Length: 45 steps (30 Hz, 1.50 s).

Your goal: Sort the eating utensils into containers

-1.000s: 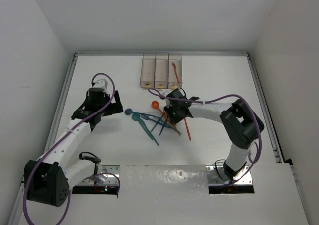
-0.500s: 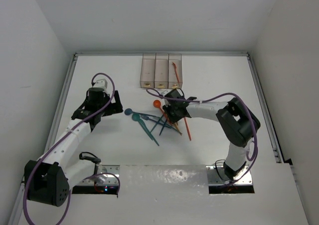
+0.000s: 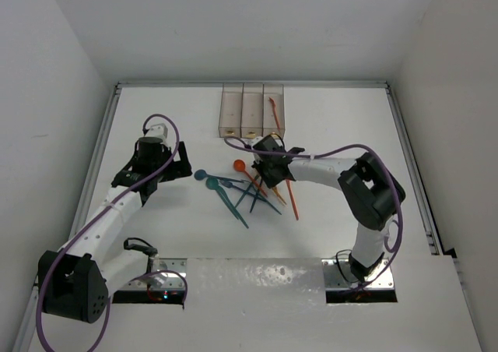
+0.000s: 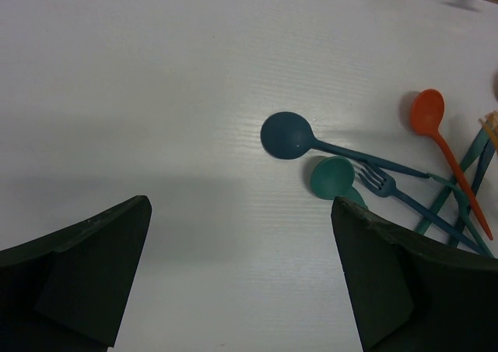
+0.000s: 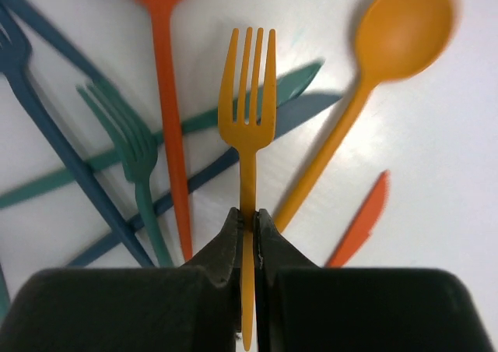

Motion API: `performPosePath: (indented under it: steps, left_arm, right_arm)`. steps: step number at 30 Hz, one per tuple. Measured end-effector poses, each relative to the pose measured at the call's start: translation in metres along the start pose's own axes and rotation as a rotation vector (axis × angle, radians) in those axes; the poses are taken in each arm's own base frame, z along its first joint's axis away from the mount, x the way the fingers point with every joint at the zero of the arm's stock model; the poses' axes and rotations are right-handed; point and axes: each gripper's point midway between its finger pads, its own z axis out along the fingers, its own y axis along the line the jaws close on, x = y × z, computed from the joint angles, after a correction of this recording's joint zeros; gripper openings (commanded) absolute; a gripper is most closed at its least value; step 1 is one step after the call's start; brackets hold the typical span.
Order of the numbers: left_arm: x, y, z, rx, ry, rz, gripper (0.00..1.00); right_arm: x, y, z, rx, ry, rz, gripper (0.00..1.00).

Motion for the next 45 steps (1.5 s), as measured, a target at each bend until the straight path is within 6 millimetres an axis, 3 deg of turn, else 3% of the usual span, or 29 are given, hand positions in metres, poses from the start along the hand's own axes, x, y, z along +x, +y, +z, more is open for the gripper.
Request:
performPosePath:
  steps: [4,8,10,14,17,20,23,27,30,33,34,38,42,45]
  left_arm:
    - [0.000,0.000,0.000,0.000,0.000,0.000,1.00]
    - [0.000,0.000,0.000,0.000,0.000,0.000,1.00]
    - [0.000,0.000,0.000,0.000,0.000,0.000,1.00]
    - [0.000,0.000,0.000,0.000,0.000,0.000,1.00]
    - [0.000,0.000,0.000,-0.003,-0.001,0.000,1.00]
    - [0.000,0.001,0.000,-0.004,-0.001,0.000,1.00]
    - [0.000,0.001,0.000,-0.005,0.001,0.001,1.00]
    - [0.002,0.002,0.002,-0.011,0.009,0.002,1.00]
    - [0.004,0.003,0.003,-0.017,0.020,0.003,1.00]
    - [0.006,0.004,0.004,-0.022,0.025,0.004,1.00]
    - [0.006,0.004,0.004,-0.023,0.025,0.004,1.00]
    - [0.006,0.005,0.004,-0.027,0.024,0.004,1.00]
    - [0.005,0.005,0.004,-0.028,0.024,0.004,1.00]
    - [0.005,0.005,0.004,-0.028,0.024,0.004,1.00]
  right_arm:
    - [-0.043,-0.013,-0.015,0.059,-0.093,-0.016,0.00]
    - [-0.115,-0.038,-0.049,0.134,-0.254,0.018,0.00]
    - [-0.150,-0.058,-0.066,0.171,-0.328,0.065,0.00]
    - [-0.223,-0.119,-0.097,0.254,-0.494,0.219,0.00]
    - [-0.251,-0.160,-0.097,0.300,-0.554,0.328,0.00]
    - [-0.257,-0.187,-0.078,0.322,-0.561,0.400,0.00]
    - [-0.255,-0.200,-0.044,0.326,-0.539,0.440,0.00]
    - [-0.240,-0.201,0.009,0.300,-0.477,0.463,0.00]
    - [-0.228,-0.199,0.036,0.277,-0.435,0.473,0.02]
    - [-0.216,-0.197,0.057,0.254,-0.396,0.480,0.11]
    - [-0.213,-0.196,0.061,0.247,-0.386,0.484,0.21]
    - [-0.210,-0.192,0.064,0.221,-0.372,0.487,0.38]
    - [-0.203,-0.188,0.053,0.208,-0.368,0.473,0.40]
    - [-0.196,-0.181,0.028,0.191,-0.364,0.433,0.34]
